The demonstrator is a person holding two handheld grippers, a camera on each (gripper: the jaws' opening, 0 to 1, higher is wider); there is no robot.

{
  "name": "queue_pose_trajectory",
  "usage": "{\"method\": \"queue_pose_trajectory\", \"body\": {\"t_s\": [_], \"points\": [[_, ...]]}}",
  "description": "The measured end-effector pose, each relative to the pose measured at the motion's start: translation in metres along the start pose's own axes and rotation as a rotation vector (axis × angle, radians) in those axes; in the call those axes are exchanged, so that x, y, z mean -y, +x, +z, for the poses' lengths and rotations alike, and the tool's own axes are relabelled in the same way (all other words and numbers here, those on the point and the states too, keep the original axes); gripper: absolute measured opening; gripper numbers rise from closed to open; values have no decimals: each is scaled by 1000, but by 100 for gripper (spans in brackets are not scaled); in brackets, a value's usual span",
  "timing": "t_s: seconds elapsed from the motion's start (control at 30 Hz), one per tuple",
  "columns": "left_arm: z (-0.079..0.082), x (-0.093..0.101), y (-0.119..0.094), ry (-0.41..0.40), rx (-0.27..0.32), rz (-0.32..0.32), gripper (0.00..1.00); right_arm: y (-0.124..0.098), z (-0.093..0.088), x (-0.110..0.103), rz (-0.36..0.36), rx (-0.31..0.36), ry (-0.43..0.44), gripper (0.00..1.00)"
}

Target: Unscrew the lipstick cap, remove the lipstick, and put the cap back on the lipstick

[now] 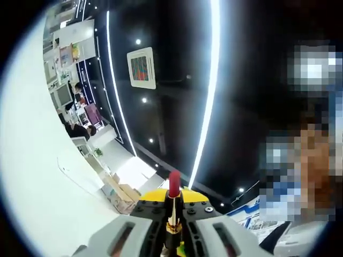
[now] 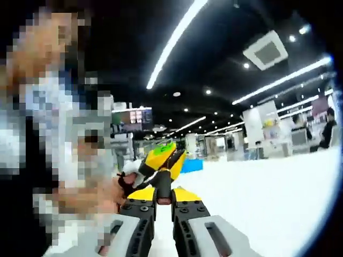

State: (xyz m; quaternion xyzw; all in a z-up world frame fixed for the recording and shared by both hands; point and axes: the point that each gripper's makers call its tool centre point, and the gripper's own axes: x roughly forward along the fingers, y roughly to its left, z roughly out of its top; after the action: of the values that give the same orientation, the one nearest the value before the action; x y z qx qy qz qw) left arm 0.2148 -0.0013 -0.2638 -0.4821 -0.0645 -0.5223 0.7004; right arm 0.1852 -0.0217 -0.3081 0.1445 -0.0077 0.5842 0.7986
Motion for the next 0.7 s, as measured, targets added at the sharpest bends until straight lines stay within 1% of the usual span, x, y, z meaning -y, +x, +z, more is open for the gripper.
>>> {"method": "queue_pose_trajectory", "body": {"t_s": [0.1, 0.13, 0.2, 0.27, 0.3, 0.37, 0.4, 0.47, 0.53, 0.57, 0.6, 0.63, 0.67, 0.7], "points": [[-1, -1, -1, -8, -2, 2, 9, 0, -1, 2, 36, 21, 163, 9], [-1, -1, -1, -9, -3, 1, 9, 0, -1, 2, 50, 27, 202, 9], [-2, 2, 0, -5, -4, -8, 9, 0, 0, 1, 88, 51, 346, 9], [-3, 3, 0, -3, -6, -16, 9, 0, 0, 0, 122, 63, 456, 9], [-2, 4, 1, -4, -7, -25, 9, -1, 0, -2, 148, 66, 511, 9], [-2, 9, 2, 6, -7, -43, 9, -1, 3, -2, 189, 94, 631, 9], [-2, 13, 3, 8, -9, -60, 9, -2, 4, -4, 223, 99, 703, 9], [-1, 17, 5, 19, -8, -78, 9, -3, 7, -4, 272, 134, 836, 9], [-1, 18, 5, 23, -7, -86, 9, -3, 6, -4, 291, 140, 889, 9], [-1, 18, 5, 23, -7, -85, 9, -2, 6, -2, 287, 143, 890, 9], [0, 17, 4, 21, -8, -83, 9, -2, 3, -13, 285, 138, 880, 9], [0, 16, 4, 19, -9, -80, 9, -2, 3, -15, 281, 138, 876, 9], [-1, 14, 4, 16, -9, -75, 9, -2, 1, -20, 271, 134, 850, 9], [-1, 13, 4, 14, -7, -68, 9, -1, -1, -22, 246, 132, 765, 10]]}}
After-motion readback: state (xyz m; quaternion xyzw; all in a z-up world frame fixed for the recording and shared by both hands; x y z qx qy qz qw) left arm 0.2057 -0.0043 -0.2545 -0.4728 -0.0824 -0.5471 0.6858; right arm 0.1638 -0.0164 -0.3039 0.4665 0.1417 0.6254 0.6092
